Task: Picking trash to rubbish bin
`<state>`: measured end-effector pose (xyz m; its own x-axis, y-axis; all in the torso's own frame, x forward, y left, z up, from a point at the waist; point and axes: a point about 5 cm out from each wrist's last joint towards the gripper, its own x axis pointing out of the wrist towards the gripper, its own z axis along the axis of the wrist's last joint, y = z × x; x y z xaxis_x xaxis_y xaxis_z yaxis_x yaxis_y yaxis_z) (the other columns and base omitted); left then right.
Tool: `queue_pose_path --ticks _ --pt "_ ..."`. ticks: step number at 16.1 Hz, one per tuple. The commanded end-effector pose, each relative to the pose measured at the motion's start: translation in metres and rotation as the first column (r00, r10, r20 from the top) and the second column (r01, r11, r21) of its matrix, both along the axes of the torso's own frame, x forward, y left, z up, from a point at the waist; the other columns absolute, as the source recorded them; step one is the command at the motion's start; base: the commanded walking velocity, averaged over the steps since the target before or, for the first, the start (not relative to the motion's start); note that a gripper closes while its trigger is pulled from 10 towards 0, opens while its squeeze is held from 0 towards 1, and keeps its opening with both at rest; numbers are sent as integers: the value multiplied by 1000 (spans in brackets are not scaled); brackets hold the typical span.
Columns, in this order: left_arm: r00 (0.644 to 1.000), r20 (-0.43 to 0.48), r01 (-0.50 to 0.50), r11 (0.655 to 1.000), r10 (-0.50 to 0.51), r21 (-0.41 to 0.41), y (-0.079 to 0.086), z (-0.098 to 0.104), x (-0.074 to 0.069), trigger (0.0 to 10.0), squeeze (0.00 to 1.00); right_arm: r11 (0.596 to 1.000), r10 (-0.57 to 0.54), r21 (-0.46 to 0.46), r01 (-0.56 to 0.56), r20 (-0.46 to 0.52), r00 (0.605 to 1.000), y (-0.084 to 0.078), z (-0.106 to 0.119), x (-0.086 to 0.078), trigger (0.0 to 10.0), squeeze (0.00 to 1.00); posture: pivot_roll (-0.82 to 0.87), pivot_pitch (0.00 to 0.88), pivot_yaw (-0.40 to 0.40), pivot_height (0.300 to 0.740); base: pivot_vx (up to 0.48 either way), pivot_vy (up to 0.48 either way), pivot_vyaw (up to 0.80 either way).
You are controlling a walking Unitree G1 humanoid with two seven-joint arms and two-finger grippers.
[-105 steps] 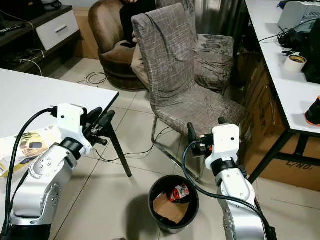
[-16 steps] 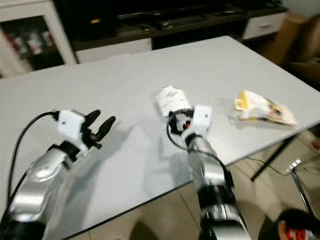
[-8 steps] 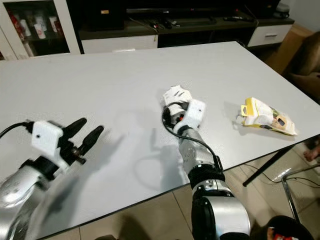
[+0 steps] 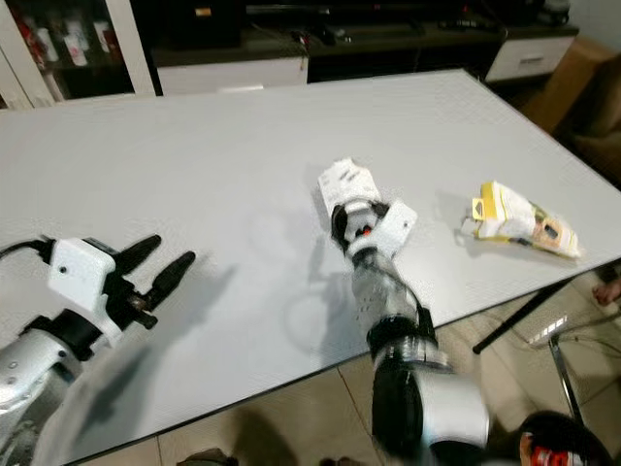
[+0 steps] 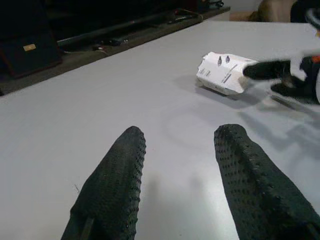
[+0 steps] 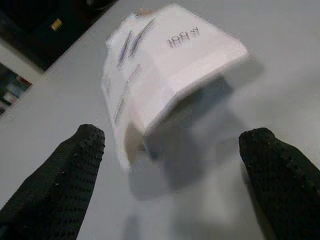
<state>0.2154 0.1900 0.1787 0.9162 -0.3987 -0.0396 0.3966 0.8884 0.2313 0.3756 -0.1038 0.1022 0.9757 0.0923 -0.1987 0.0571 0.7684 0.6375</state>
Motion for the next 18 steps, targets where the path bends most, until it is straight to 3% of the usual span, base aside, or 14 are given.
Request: queue_pose_path --ticks 1,6,10,14,15,16,17,18 --pt "1000 19 1 1000 -1 12 1 9 -4 10000 0 999 -1 45 0 5 1000 0 8 6 10000 0 341 144 -91 740 0 0 0" --pt "998 -2 -59 997 59 51 16 14 -19 10000 0 993 43 109 -46 31 999 13 30 16 10000 0 397 175 -109 740 0 0 0" --pt "999 -8 -49 997 49 52 13 23 -31 10000 0 981 -45 191 46 -8 999 5 37 21 10000 0 456 209 -114 740 0 0 0" --pt "998 -26 -61 995 63 82 15 24 -44 10000 0 959 -73 275 63 24 997 1 45 24 10000 0 496 230 -118 740 0 0 0" --pt "997 -29 -70 994 72 86 17 25 -45 10000 0 958 -72 280 61 29 997 1 46 25 4392 0 508 230 -120 740 0 0 0" --pt "997 -29 -70 994 72 86 17 25 -45 10000 0 958 -72 280 61 29 997 1 46 25 4392 0 508 230 -120 740 0 0 0" --pt "996 -30 -82 992 85 91 19 26 -47 10000 0 956 -69 287 55 40 997 1 49 26 0 0 514 232 -124 740 0 0 0" --pt "995 -29 -87 992 91 94 19 27 -48 10000 0 954 -68 294 51 49 996 1 51 27 0 0 514 232 -124 740 0 0 0"
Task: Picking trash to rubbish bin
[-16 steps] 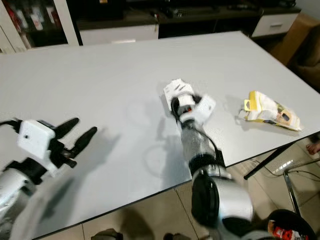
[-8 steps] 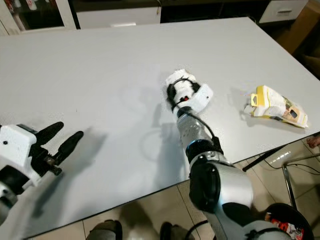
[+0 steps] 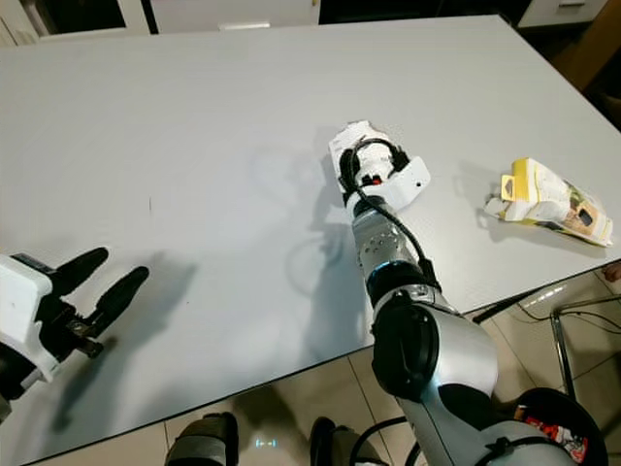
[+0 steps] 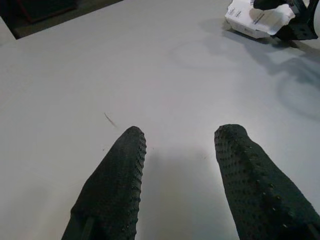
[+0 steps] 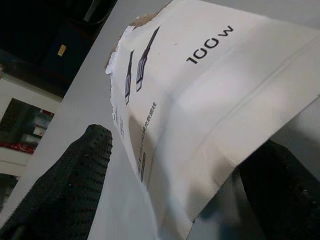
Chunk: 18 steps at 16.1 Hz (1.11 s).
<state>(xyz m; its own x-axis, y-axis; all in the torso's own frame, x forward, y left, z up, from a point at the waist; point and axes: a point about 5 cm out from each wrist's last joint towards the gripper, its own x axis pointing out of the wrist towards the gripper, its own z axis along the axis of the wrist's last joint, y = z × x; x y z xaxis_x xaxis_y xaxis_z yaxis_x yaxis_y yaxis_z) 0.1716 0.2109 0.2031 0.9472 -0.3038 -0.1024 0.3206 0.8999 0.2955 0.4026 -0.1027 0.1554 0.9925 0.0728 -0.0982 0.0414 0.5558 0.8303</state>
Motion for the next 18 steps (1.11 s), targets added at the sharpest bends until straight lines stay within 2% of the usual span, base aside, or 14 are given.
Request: queue_pose_path --ticks 1,4,10,18 --pt "1000 1 3 1000 -3 9 -2 4 -5 10000 0 1000 5 22 -5 -10 1000 0 -1 0 0 0 523 230 -128 740 0 0 0" --pt "1000 6 1 1000 -1 5 -3 6 -8 10000 0 998 0 58 0 7 1000 1 2 1 0 0 531 230 -135 740 0 0 0" --pt "998 -32 54 998 -55 -18 -11 2 -13 10000 0 998 -2 59 1 9 1000 0 -1 0 0 0 537 217 -140 740 0 0 0" --pt "998 -43 48 999 -48 -5 -9 0 -11 10000 0 999 6 43 -7 35 999 -1 1 0 0 0 544 197 -146 740 0 0 0"
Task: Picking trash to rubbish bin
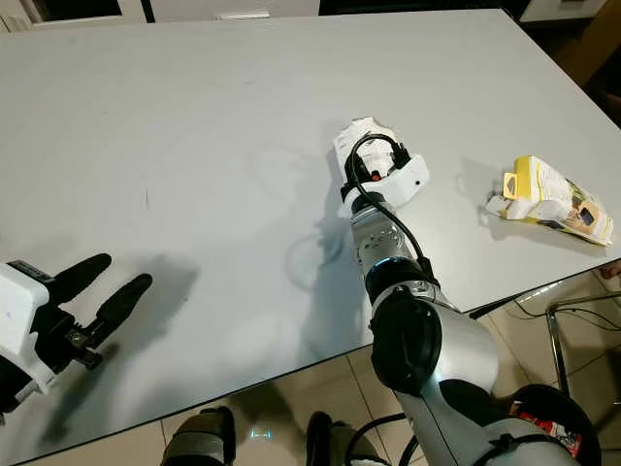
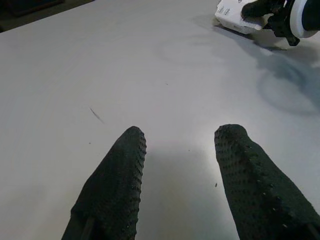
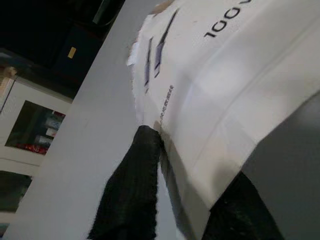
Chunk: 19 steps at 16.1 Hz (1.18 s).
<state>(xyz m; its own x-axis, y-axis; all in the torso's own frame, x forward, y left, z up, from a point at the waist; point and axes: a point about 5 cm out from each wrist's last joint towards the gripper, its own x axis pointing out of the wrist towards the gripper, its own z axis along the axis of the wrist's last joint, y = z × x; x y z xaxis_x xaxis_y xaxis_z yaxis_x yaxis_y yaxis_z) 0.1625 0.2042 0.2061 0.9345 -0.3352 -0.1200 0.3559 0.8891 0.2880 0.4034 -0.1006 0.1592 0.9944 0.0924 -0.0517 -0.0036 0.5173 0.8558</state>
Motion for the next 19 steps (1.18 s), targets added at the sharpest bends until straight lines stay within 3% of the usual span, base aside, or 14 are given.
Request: queue_pose_path --ticks 1,4,6,8,9,10,12,13,14,15,16,17,19 --pt "1000 -22 14 1000 -14 -2 -2 -3 -1 10000 0 1000 -9 -3 9 -6 1000 -4 -3 -1 0 0 545 195 -147 740 0 0 0" --pt "1000 -12 5 1000 -5 -1 -1 -5 2 10000 0 1000 -5 3 5 21 1000 -4 1 1 0 0 542 178 -157 740 0 0 0" --pt "999 21 -38 999 38 -26 2 -7 13 10000 0 1000 18 -13 -17 92 996 -3 15 4 0 0 498 129 -169 740 0 0 0" --pt "994 52 -96 992 100 -78 2 -13 31 10000 0 996 45 -83 -28 208 977 -8 34 8 0 0 420 69 -149 740 0 0 0" --pt "995 54 -80 992 86 -101 -4 -20 45 10000 0 993 43 -120 -9 282 958 -15 46 10 0 0 348 31 -135 740 0 0 0" --pt "996 53 -70 990 77 -119 -8 -23 51 10000 0 991 38 -133 3 310 950 -18 51 10 0 0 311 9 -126 740 0 0 0" --pt "999 35 -31 977 39 -211 -25 -37 75 10000 0 938 83 -340 74 425 901 -30 64 7 0 0 171 0 -84 740 0 0 0" --pt "1000 30 4 973 3 -231 -41 -46 88 10000 0 870 97 -469 152 464 880 -42 63 0 0 0 92 0 -61 740 0 0 0" --pt "1000 30 16 971 -9 -237 -46 -48 91 10000 0 844 91 -504 185 474 876 -46 61 -5 0 0 66 0 -52 740 0 0 0" --pt "999 27 36 967 -31 -250 -54 -52 95 10000 0 790 86 -572 219 457 885 -53 56 -16 7098 0 46 0 -44 740 0 0 0" --pt "999 22 47 966 -43 -253 -60 -56 98 10000 0 726 81 -642 248 438 895 -59 51 -29 10000 0 3 0 -23 740 0 0 0" --pt "998 22 55 966 -51 -254 -62 -56 99 10000 0 713 78 -650 261 445 892 -61 50 -37 10000 0 -4 0 -20 740 0 0 0" --pt "998 32 59 969 -53 -242 -66 -55 105 10000 0 587 47 -760 278 375 926 -78 35 -82 10000 0 -44 0 -11 740 0 0 0"
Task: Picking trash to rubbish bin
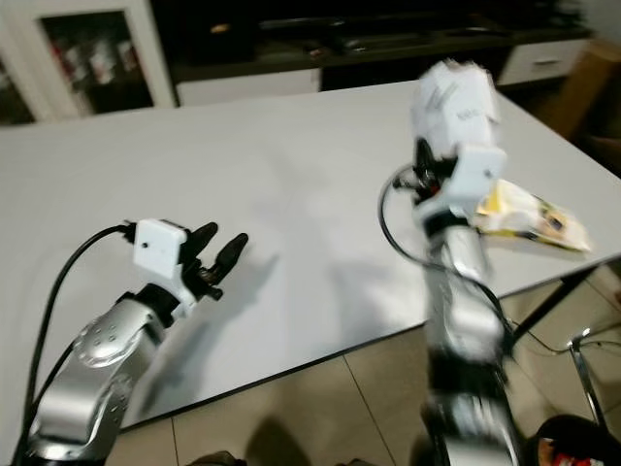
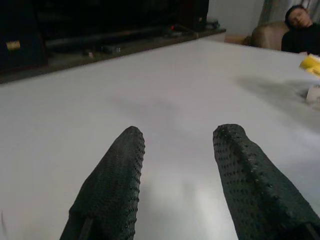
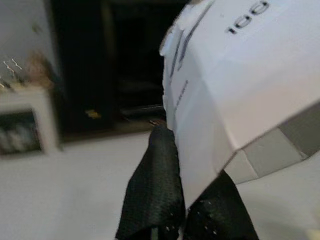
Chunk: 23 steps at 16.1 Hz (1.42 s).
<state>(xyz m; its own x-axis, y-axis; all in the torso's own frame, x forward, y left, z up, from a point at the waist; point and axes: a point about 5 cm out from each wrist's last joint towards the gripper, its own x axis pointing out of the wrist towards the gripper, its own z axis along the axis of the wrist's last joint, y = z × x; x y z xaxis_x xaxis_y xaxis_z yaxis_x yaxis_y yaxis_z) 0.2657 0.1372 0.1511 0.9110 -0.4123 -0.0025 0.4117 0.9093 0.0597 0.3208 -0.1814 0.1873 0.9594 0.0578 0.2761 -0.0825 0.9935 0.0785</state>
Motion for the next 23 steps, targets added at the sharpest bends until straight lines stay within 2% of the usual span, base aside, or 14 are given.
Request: queue_pose_path --ticks 1,3,5,7,9,11,15,20,23 --pt "1000 9 -20 999 20 25 2 0 3 10000 0 997 -27 -73 23 -43 999 -2 0 -10 10000 0 -50 0 -12 740 0 0 0" --pt "999 21 -38 999 37 6 5 3 0 10000 0 993 -39 -115 29 -89 995 -3 -10 -40 10000 0 -54 0 -17 740 0 0 -634" --pt "999 23 -49 999 49 16 5 2 -2 10000 0 991 -43 -131 25 -133 990 1 -13 -51 10000 0 -52 0 -23 740 0 0 -800" --pt "995 32 -89 996 90 -13 7 2 -4 10000 0 988 -23 -156 -5 -178 984 10 -13 -59 10000 0 -52 0 -36 740 0 0 -800" --pt "995 33 -95 995 95 -5 8 1 -5 10000 0 983 2 -180 -38 -197 980 15 -14 -62 10000 0 -49 2 -46 740 0 0 -800" --pt "993 21 -114 993 115 -21 8 0 -10 10000 0 980 49 -176 -97 -259 965 24 -20 -66 10000 0 -43 8 -62 740 0 0 -800" --pt "988 20 -150 989 150 5 13 -6 -20 10000 0 976 70 -163 -142 -385 920 30 -43 -74 10000 0 -12 31 -99 740 0 0 -800" --pt "989 30 -149 988 148 41 16 -2 -19 10000 0 977 87 -134 -164 -450 889 33 -55 -77 10000 0 -3 54 -92 740 0 0 -800" --pt "987 42 -156 987 155 34 15 1 -11 10000 0 972 82 -156 -175 -473 877 32 -59 -75 10000 0 -11 61 -87 740 197 0 0"
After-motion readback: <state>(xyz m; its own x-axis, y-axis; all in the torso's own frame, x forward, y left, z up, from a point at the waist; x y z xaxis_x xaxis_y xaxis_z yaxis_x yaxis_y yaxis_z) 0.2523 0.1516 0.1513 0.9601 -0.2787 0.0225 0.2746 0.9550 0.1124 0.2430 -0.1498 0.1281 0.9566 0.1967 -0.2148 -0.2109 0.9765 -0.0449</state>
